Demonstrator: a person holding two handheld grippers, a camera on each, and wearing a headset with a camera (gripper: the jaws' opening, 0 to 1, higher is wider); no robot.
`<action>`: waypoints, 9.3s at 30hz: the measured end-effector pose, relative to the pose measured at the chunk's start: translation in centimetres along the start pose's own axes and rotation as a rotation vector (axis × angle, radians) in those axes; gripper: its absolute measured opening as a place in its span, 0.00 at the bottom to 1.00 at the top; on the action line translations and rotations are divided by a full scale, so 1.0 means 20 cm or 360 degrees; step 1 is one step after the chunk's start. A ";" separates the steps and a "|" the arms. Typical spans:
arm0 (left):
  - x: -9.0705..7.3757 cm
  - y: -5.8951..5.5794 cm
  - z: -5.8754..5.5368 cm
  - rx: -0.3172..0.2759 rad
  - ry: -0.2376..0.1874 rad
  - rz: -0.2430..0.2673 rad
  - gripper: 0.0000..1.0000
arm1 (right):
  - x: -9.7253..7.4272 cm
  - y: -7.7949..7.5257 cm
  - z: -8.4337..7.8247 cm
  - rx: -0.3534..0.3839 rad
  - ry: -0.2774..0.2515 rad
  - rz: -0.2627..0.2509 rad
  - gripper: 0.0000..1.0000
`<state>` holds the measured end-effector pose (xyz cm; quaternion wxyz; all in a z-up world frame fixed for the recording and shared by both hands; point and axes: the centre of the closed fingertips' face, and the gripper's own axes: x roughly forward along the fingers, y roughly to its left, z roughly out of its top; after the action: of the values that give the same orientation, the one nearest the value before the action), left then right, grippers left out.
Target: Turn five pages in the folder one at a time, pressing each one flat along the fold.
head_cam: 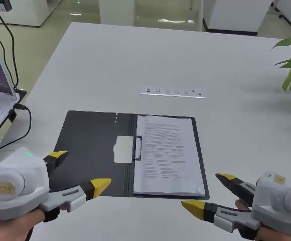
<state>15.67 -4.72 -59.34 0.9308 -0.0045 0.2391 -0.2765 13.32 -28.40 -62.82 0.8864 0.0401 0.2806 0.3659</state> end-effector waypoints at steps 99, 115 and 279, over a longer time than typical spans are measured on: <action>1.18 -0.75 -0.17 0.0385 0.0439 -0.0547 0.72 | -0.20 -0.22 -0.15 0.0150 0.0059 -0.0121 0.76; 1.38 -0.82 -0.43 0.0418 0.0572 -0.0460 0.74 | -0.21 -0.24 -0.22 0.0196 0.0095 -0.0131 0.76; 0.19 0.21 -0.32 -0.0169 0.0081 0.0154 0.73 | 1.36 0.40 0.02 0.0789 -0.0008 0.0374 0.00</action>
<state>17.64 -2.33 -67.31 0.9351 -0.0352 0.2769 -0.2182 24.18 -4.33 -72.95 0.8016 0.2891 0.3529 0.3864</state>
